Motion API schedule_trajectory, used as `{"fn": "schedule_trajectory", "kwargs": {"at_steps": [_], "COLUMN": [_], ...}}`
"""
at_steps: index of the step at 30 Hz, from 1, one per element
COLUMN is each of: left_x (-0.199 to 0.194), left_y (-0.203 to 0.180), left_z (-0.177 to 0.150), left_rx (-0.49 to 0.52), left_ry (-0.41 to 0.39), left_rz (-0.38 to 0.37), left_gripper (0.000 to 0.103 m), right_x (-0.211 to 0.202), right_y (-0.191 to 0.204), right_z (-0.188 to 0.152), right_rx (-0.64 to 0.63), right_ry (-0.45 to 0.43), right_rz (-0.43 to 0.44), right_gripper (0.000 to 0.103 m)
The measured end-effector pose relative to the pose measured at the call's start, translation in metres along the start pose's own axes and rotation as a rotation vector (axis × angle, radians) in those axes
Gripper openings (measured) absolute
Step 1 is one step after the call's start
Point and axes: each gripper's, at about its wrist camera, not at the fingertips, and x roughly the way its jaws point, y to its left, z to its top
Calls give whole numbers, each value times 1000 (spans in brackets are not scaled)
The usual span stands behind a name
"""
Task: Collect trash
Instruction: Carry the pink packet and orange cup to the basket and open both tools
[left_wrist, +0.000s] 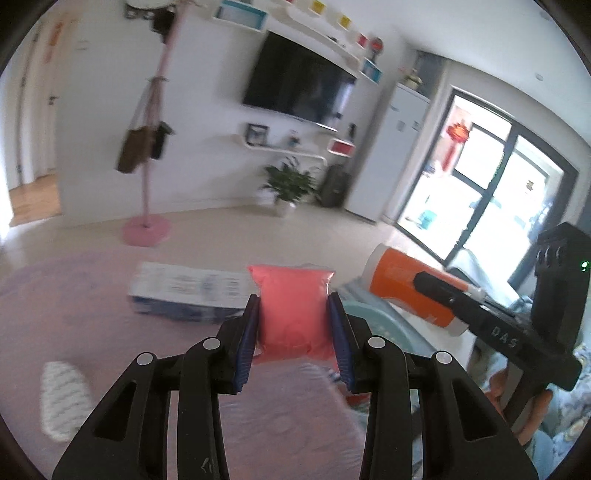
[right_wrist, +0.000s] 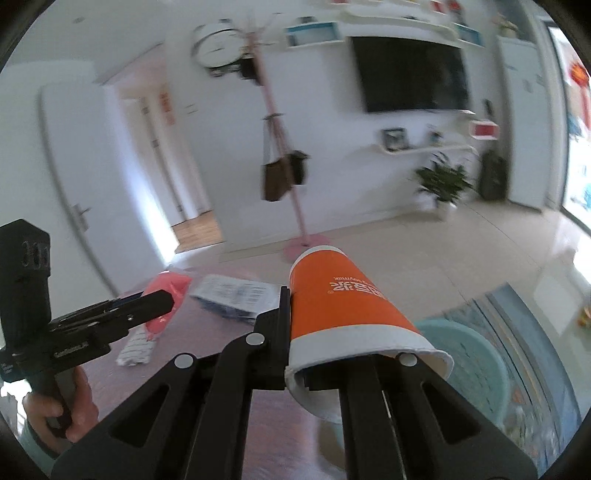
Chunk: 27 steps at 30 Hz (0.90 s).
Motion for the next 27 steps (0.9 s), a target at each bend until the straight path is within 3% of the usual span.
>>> {"fn": "schedule_trajectory", "kwargs": {"at_steps": [8, 15, 18, 20, 24, 27], "left_x": [71, 119, 128, 130, 130, 125], "left_y": [-42, -57, -58, -60, -61, -57], "left_z": [-7, -21, -25, -27, -29, -29], "left_rx": [45, 73, 73, 75, 73, 57], "left_ry": [116, 221, 243, 242, 226, 220], "left_rz": [-75, -96, -100, -110, -100, -102], "left_gripper": [35, 36, 36, 37, 69, 76], "right_x": [34, 61, 60, 54, 41, 33], "right_y": [-75, -118, -129, -133, -133, -133], "right_z": [-29, -70, -76, -77, -73, -72], "right_rx": [178, 318, 365, 372, 369, 371], "right_ry": [160, 323, 340, 326, 309, 310], "right_rz": [-137, -185, -178, -189, -193, -190], "right_gripper": [3, 5, 28, 60, 62, 62]}}
